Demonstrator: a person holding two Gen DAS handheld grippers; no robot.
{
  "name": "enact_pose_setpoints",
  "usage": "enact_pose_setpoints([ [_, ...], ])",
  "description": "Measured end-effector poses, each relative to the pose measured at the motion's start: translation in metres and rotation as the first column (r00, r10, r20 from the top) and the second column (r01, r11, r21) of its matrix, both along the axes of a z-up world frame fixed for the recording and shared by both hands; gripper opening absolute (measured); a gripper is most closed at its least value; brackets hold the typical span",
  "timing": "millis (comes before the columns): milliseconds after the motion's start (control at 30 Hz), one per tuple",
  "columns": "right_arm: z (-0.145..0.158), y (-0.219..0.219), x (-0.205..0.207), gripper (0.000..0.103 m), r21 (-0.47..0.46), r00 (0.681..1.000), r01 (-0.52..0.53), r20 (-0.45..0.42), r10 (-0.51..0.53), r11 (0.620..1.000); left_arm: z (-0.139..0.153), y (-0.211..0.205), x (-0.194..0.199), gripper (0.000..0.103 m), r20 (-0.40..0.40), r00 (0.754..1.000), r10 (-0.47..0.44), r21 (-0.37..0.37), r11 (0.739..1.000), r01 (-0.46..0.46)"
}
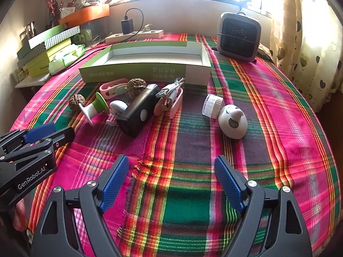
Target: Organize objects
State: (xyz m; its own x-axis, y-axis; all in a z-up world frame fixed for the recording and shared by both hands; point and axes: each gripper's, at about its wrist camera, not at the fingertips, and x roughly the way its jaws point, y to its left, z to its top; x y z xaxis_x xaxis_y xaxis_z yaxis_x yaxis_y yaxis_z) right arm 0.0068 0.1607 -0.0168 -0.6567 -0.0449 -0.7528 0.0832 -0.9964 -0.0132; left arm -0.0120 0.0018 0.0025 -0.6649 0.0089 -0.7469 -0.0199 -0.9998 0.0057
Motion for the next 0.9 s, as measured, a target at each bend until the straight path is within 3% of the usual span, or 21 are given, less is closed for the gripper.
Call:
enact_pose_setpoints([
  [900, 0.001, 0.014, -0.008, 0.082, -0.019, 0.999, -0.052, 0.013, 0.052, 0.998, 0.000, -0.011, -0.014, 0.043, 0.023, 1.000, -0.007, 0.001, 1.000, 0.007],
])
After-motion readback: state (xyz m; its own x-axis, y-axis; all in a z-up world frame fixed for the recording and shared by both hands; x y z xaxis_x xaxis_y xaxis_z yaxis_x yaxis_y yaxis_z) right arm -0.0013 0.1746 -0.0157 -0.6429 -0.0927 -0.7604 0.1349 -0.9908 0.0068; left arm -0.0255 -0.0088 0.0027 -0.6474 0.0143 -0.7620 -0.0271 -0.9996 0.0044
